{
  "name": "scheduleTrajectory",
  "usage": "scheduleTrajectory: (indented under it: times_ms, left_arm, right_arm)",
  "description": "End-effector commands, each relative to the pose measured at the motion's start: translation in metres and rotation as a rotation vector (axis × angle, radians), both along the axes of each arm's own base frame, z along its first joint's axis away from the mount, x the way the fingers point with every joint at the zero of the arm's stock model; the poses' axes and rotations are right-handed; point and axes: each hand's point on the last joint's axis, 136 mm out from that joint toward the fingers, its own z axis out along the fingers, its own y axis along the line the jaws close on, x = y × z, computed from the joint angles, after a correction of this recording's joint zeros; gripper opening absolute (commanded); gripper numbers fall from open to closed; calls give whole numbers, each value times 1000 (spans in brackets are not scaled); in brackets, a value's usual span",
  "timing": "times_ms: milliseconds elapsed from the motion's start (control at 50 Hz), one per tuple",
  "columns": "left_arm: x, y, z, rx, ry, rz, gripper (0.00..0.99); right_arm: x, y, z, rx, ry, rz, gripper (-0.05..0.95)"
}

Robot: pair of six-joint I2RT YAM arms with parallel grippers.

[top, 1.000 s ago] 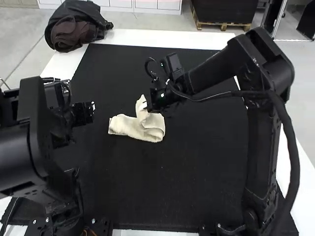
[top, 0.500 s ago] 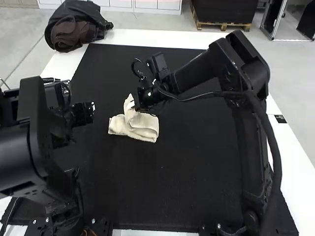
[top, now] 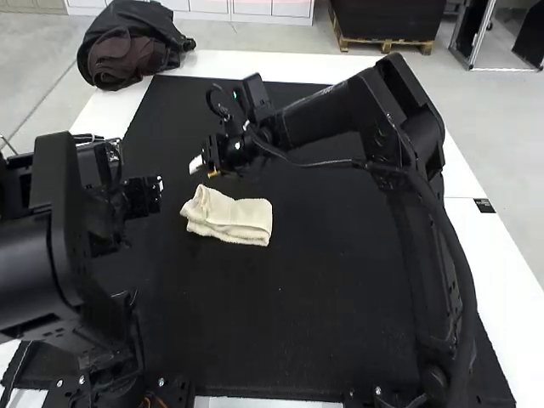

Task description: Fold the towel.

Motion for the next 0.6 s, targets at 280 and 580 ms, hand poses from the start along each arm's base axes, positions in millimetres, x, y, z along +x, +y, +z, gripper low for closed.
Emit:
scheduleTrajectory:
  times_ms: [280,580]
  left_arm:
    - [-3,4,3,9,-17,20,969]
    - [0,4,8,20,-37,21,969]
  right_arm:
    - [26,-52,73,107,-82,-76,-28]
    - [8,-67,2,61,-42,-77,-28]
